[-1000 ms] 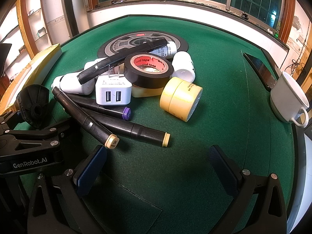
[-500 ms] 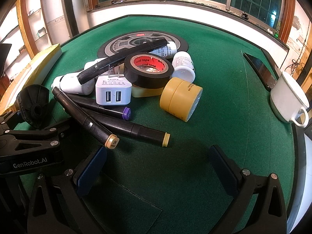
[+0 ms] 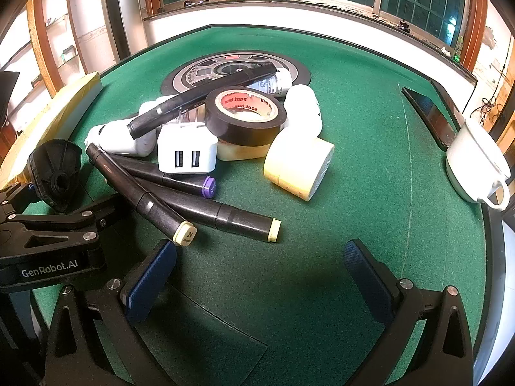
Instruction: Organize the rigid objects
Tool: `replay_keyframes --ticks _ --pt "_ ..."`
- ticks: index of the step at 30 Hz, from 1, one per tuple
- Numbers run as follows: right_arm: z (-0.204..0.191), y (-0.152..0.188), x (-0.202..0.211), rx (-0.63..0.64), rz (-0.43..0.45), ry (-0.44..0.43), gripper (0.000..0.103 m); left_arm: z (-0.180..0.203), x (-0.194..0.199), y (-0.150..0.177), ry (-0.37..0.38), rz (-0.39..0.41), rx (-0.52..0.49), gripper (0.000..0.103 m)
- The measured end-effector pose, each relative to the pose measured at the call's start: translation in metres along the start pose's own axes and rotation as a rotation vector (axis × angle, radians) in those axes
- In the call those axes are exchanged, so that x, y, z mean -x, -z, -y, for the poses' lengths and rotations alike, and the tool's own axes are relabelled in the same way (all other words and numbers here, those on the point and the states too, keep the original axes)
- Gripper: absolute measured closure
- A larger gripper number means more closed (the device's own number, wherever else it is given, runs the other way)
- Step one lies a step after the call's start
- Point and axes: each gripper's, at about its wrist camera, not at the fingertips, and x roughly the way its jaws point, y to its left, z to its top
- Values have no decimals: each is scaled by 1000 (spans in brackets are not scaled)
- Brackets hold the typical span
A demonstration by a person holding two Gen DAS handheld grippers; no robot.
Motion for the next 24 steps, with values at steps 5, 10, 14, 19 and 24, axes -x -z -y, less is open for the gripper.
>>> replay_keyframes --ticks 5,10,14,19,24 --pt "0 0 0 0 0 0 1 0 0 0 0 0 0 0" --pt "0 0 0 0 0 0 1 0 0 0 0 0 0 0" --pt "0 0 0 0 0 0 1 0 0 0 0 0 0 0" --pt "0 0 0 0 0 0 1 -1 1 0 0 0 0 0" --pt "0 0 0 0 0 0 1 1 2 2 -23 0 28 0"
